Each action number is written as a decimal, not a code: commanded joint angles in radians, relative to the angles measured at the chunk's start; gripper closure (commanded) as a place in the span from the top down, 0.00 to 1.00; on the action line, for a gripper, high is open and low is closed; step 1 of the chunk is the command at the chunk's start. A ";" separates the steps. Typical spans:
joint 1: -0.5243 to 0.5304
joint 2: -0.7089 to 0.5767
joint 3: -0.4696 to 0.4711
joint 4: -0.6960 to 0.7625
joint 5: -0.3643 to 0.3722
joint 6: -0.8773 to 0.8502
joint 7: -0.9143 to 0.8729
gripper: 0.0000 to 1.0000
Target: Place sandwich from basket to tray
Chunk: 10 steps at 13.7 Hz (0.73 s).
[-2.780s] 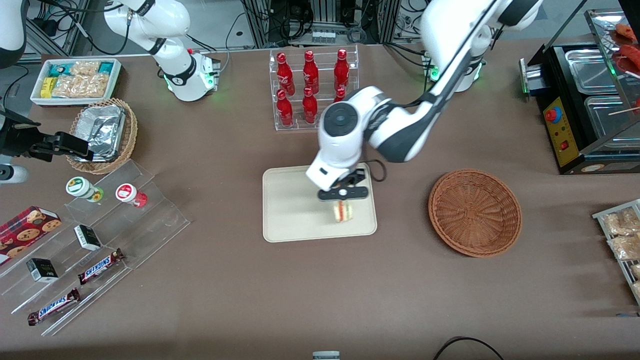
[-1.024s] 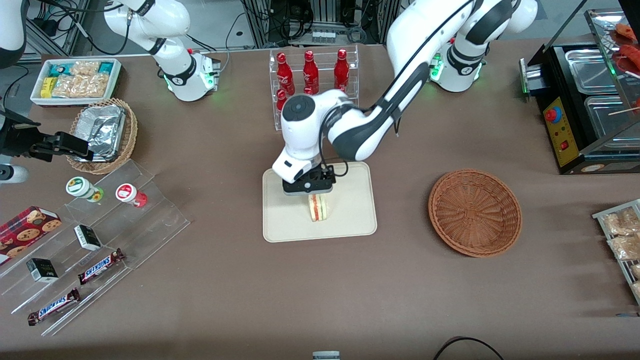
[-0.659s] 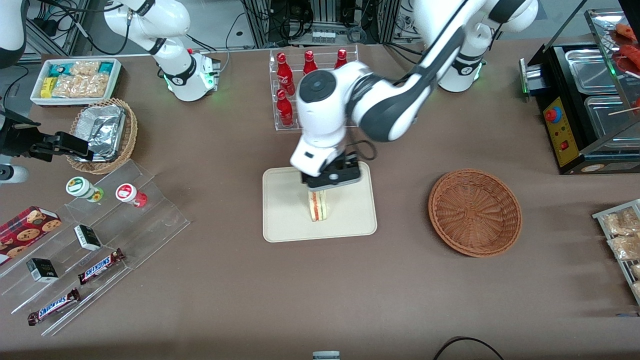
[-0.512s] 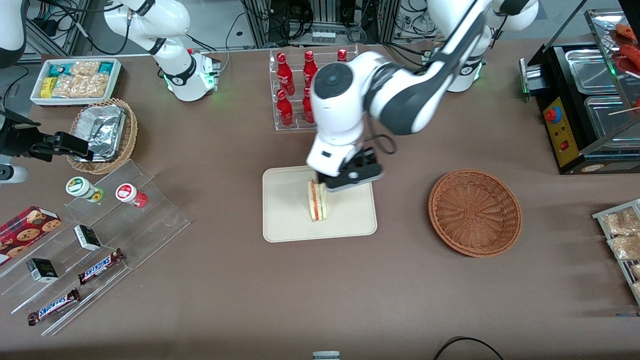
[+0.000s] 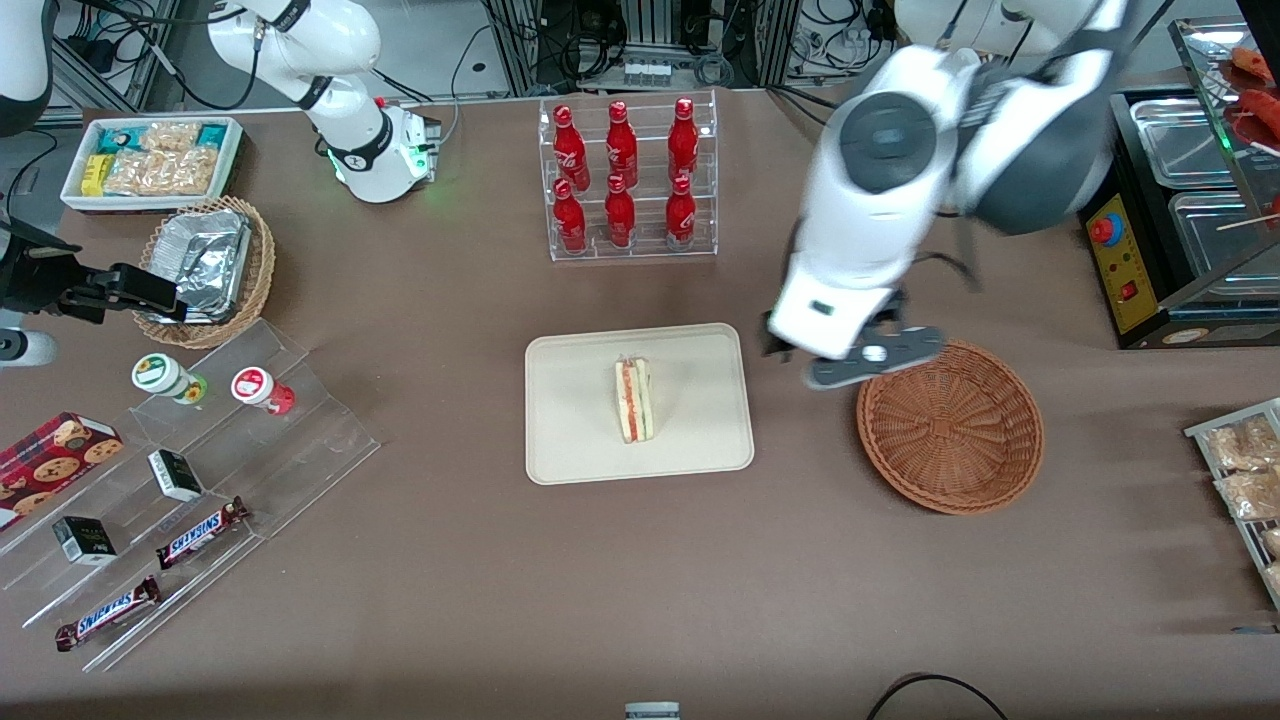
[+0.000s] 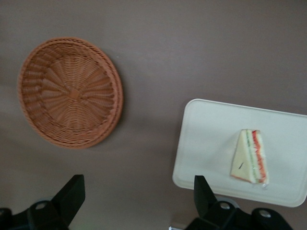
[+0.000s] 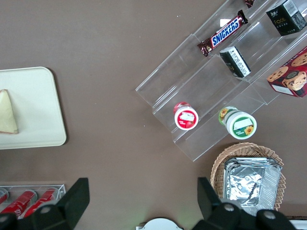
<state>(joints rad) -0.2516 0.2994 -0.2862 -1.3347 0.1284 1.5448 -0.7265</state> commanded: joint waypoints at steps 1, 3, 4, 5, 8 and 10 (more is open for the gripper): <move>0.109 -0.098 -0.008 -0.047 -0.061 -0.072 0.189 1.00; 0.175 -0.135 -0.007 -0.047 -0.082 -0.121 0.290 1.00; 0.205 -0.157 -0.007 -0.060 -0.084 -0.133 0.338 1.00; 0.236 -0.184 -0.007 -0.081 -0.094 -0.138 0.385 1.00; 0.207 -0.256 0.126 -0.153 -0.140 -0.140 0.522 1.00; 0.186 -0.289 0.203 -0.181 -0.157 -0.137 0.599 1.00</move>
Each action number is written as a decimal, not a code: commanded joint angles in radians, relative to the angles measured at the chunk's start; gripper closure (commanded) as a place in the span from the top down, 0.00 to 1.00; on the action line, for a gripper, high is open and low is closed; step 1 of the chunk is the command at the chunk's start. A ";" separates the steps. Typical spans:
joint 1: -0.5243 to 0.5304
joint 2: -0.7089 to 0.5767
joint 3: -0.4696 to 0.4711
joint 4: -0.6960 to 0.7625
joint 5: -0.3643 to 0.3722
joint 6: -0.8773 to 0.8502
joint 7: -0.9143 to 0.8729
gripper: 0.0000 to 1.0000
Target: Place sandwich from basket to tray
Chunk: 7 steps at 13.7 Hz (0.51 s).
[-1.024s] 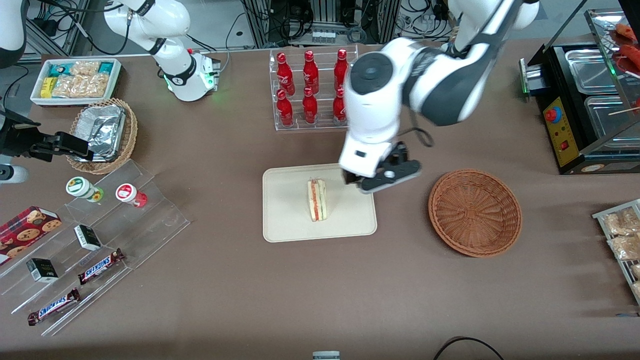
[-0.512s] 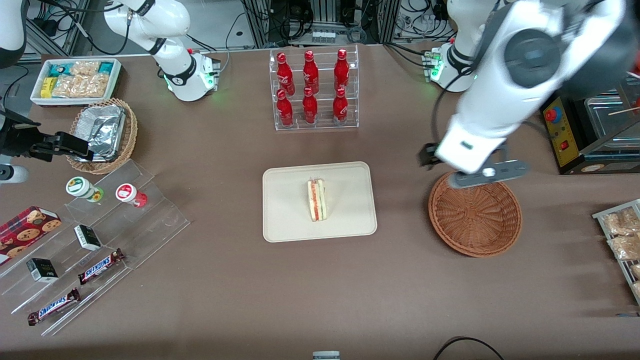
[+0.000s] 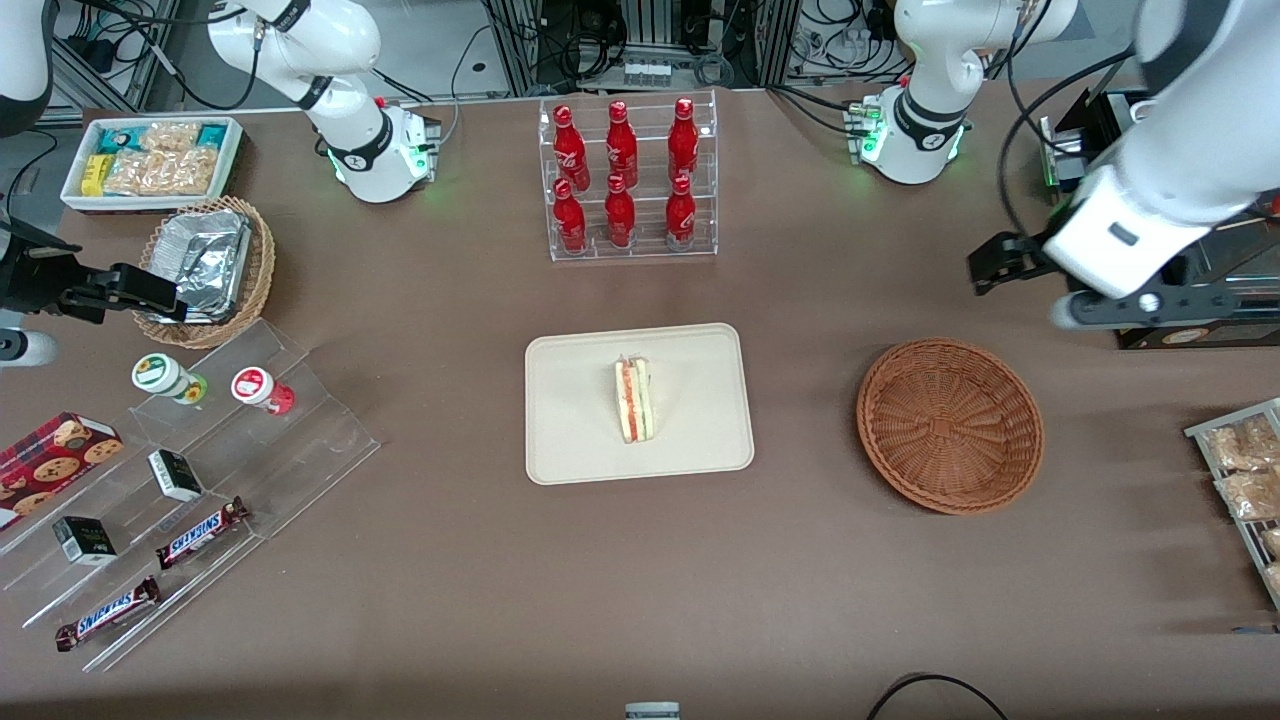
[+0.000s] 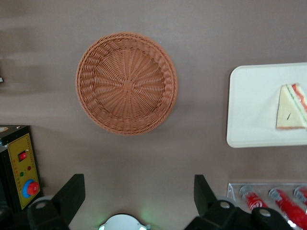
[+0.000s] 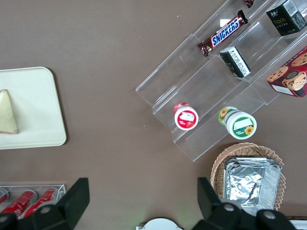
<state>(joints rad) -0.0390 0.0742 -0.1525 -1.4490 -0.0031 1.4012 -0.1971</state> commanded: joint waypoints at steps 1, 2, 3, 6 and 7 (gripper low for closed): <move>-0.018 -0.071 0.077 -0.071 -0.026 0.007 0.115 1.00; -0.016 -0.077 0.086 -0.082 -0.026 0.009 0.139 1.00; -0.015 -0.085 0.097 -0.088 -0.025 0.015 0.143 1.00; 0.016 -0.077 0.096 -0.070 -0.023 0.018 0.140 1.00; 0.016 -0.068 0.096 -0.048 -0.023 0.018 0.139 1.00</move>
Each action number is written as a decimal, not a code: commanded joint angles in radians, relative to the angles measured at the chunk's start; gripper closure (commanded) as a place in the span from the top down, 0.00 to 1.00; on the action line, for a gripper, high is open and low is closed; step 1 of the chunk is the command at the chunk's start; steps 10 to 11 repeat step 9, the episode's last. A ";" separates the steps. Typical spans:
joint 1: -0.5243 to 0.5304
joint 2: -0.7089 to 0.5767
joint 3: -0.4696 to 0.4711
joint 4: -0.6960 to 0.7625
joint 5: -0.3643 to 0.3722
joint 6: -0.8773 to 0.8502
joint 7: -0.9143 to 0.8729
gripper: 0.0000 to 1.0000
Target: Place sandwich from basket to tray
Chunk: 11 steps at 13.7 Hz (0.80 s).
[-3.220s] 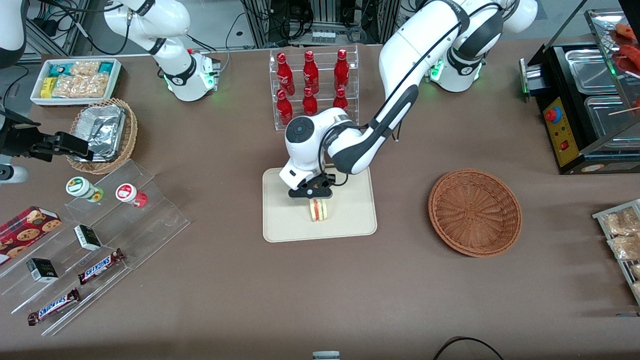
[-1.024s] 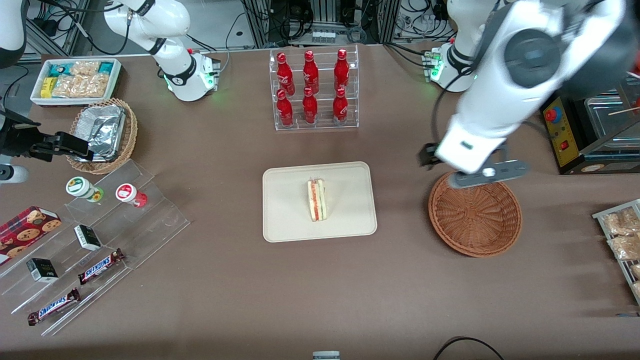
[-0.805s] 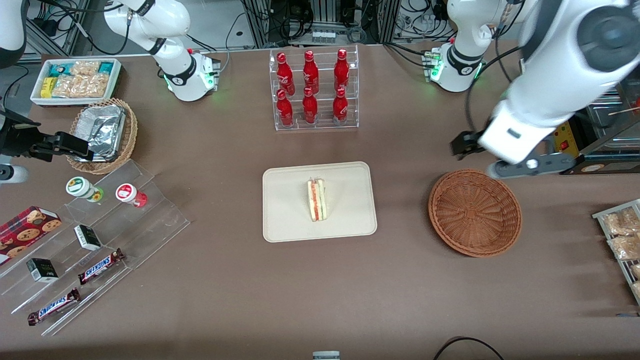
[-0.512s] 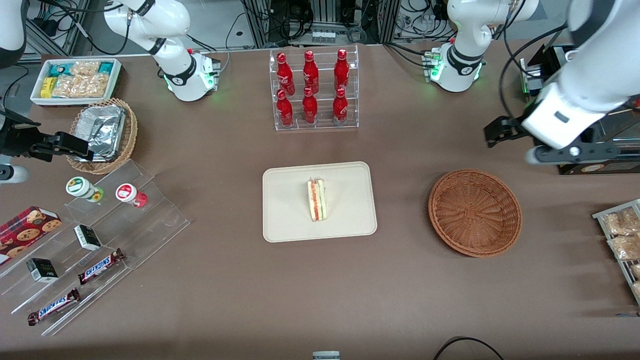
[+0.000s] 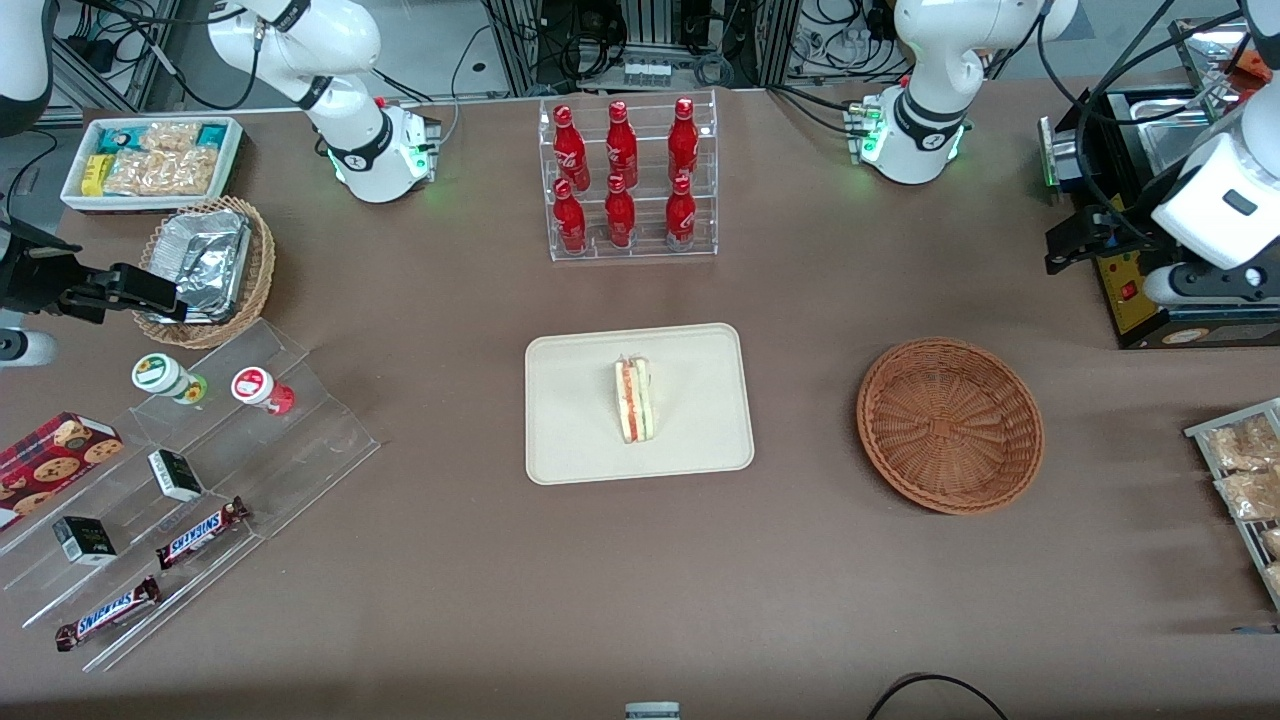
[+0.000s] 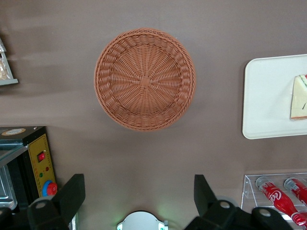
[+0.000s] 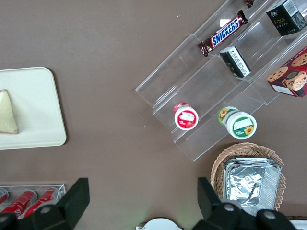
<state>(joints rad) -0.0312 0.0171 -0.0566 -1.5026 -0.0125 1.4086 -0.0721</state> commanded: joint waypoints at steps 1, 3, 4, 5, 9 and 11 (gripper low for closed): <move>0.017 0.000 0.000 0.027 -0.012 0.004 0.020 1.00; 0.027 0.004 0.000 0.039 -0.012 0.007 0.060 1.00; 0.025 0.006 0.000 0.038 -0.012 0.012 0.052 1.00; 0.025 0.010 0.000 0.039 -0.004 0.012 0.048 1.00; 0.028 0.014 0.003 0.061 -0.009 0.006 0.064 1.00; 0.028 0.014 0.003 0.061 -0.009 0.006 0.064 1.00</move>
